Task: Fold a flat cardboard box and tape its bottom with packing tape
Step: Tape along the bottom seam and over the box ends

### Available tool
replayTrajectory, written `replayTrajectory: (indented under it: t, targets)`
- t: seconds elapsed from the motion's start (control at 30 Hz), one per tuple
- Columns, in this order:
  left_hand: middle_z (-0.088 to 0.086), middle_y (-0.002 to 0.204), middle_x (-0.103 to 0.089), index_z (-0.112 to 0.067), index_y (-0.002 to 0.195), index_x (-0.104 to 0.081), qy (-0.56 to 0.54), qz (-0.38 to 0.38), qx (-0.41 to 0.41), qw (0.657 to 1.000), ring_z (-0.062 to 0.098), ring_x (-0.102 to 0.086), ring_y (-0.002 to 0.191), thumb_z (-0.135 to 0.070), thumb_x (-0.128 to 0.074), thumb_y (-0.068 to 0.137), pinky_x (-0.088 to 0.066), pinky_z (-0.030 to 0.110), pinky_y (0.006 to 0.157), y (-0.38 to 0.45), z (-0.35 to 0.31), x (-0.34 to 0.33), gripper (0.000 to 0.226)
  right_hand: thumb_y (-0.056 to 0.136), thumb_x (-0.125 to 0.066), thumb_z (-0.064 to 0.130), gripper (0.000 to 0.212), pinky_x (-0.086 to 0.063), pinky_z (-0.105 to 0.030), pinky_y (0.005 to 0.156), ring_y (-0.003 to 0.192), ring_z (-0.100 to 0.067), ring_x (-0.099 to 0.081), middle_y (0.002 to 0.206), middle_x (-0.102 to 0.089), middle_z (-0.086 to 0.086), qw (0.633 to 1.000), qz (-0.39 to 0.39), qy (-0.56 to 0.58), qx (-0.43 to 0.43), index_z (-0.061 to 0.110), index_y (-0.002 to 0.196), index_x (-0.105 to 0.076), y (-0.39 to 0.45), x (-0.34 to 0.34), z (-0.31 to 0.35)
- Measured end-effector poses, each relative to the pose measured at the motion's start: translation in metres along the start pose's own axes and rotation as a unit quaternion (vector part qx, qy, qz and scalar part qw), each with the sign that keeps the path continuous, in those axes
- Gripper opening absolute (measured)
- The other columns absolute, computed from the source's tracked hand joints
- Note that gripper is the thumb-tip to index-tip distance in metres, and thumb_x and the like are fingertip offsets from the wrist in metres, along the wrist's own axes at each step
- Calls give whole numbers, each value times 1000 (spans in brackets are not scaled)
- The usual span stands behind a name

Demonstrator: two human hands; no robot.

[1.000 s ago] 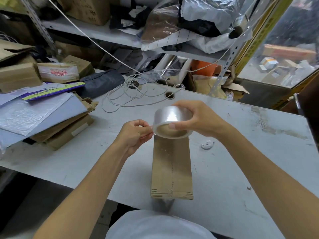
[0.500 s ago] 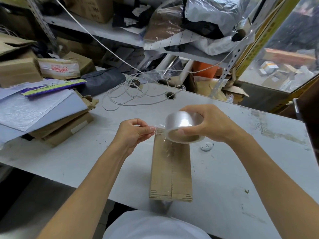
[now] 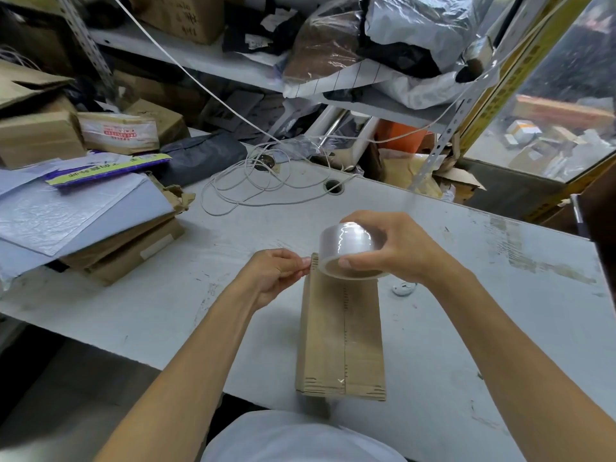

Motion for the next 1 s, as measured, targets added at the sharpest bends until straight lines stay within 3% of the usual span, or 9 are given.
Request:
replayTrajectory:
  t: [0.17, 0.3, 0.4, 0.53, 0.67, 0.73, 0.8, 0.9, 1.0]
  targets:
    - [6, 106, -61, -16, 102, -62, 94, 10, 41, 995, 17, -56, 82, -31, -83, 72, -51, 25, 72, 1, 20, 1, 39, 69, -83, 43, 42, -54, -19, 77, 96, -8, -63, 97, -67, 17, 999, -25, 7, 27, 27, 106, -69, -7, 3, 0]
    - [-5, 136, -58, -35, 131, -57, 185, -4, -156, 970, 12, -51, 129, -24, -71, 89, -41, 36, 109, -14, -12, -11, 45, 68, -80, 46, 40, -53, -18, 77, 97, -4, -61, 98, -65, 21, 999, -31, 1, 26, 36, 104, -66, -7, 3, -2]
    - [-11, 130, -65, -27, 134, -60, 202, 53, -226, 952, 5, -55, 126, -13, -51, 101, -45, 30, 106, -37, -24, -44, 37, 69, -82, 45, 42, -56, -25, 78, 96, -7, -64, 99, -67, 17, 999, -36, -1, 28, 32, 106, -68, -6, 3, -2]
    - [-13, 147, -49, -40, 148, -38, 191, 111, -198, 955, 5, -42, 137, -35, -45, 99, -35, 34, 114, -40, 2, -60, 50, 69, -83, 44, 45, -57, -26, 78, 97, -9, -64, 101, -67, 15, 999, -38, 8, 28, 28, 109, -68, -7, 2, -4]
    - [-12, 162, -27, -33, 157, -19, 226, 116, -155, 955, 8, -26, 148, -56, -35, 99, -22, 42, 122, -24, 21, -51, 65, 70, -84, 43, 45, -55, -22, 78, 97, -8, -63, 102, -67, 16, 999, -42, 10, 27, 29, 110, -68, -9, 3, -7]
    - [-7, 161, -26, -16, 154, -27, 211, 93, -106, 967, 12, -28, 147, -57, -29, 100, -26, 35, 121, -16, 24, -40, 68, 70, -83, 44, 46, -56, -26, 79, 97, -9, -64, 102, -67, 15, 998, -47, 10, 30, 29, 110, -67, -9, 4, -7]
    - [-16, 164, -15, -26, 156, -23, 228, 47, -144, 962, 1, -17, 149, -62, -25, 97, -18, 22, 118, -20, 10, -41, 69, 69, -82, 45, 46, -57, -27, 80, 97, -9, -64, 102, -67, 15, 999, -44, 10, 28, 29, 110, -67, -8, 2, -6]
    - [-24, 153, -35, -38, 153, -26, 219, 62, -213, 950, -9, -31, 140, -56, -24, 101, -32, 9, 107, -32, 5, -51, 55, 69, -83, 43, 45, -57, -30, 80, 96, -9, -65, 102, -68, 14, 998, -43, 17, 32, 28, 109, -68, -7, 1, -5]
    - [-19, 139, -53, -28, 142, -44, 228, 72, -173, 955, 7, -43, 138, -58, -40, 98, -43, 20, 104, -14, 15, -47, 54, 67, -82, 47, 47, -57, -32, 79, 95, -10, -65, 101, -68, 13, 998, -48, 22, 33, 28, 108, -68, -9, 4, -6]
Point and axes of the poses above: each hand's wrist, its own y-axis towards the middle knuckle, its own x-axis out of the back of the hand, z = x × y, the point moved 10 cm from there along y, towards the middle knuckle
